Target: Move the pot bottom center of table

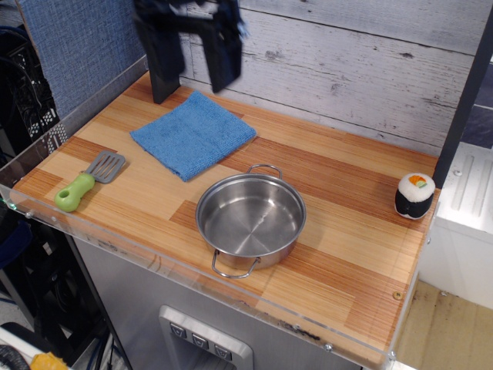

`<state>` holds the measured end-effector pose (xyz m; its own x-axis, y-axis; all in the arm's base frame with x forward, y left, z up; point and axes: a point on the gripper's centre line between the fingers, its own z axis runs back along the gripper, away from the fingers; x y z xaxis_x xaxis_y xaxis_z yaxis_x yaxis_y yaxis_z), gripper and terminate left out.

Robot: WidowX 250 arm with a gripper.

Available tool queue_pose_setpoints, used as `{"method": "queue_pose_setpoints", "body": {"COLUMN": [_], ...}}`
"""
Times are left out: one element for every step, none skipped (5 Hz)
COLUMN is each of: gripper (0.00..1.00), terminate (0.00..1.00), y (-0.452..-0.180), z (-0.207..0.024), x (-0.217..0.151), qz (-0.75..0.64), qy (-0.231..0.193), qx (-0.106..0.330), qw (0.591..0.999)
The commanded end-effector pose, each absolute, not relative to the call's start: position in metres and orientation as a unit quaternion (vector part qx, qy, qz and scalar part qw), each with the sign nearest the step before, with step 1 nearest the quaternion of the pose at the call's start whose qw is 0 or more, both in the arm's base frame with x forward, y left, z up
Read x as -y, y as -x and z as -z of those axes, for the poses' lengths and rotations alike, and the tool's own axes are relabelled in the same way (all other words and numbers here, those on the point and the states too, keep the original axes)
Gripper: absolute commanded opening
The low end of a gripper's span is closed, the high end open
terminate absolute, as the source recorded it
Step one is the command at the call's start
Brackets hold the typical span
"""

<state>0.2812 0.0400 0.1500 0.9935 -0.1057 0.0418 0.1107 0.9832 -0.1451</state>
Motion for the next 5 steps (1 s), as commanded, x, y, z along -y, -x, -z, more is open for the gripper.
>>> {"method": "queue_pose_setpoints", "body": {"gripper": [1.00,1.00,1.00,1.00,1.00], "terminate": [0.00,0.00,0.00,0.00,0.00], "y": [-0.284,-0.282,-0.280,-0.279,-0.276], "z": [-0.149,-0.153,-0.151,-0.146,-0.144], "x": [-0.044,-0.041,-0.039,-0.035,-0.033], "qz": [0.050,0.048,0.034,0.022,-0.001], "qy": [0.005,-0.008,-0.012,-0.011,-0.018], "qx": [0.051,0.069,0.074,0.080,0.083], "qw": [0.997,0.996,0.997,0.996,0.996]}}
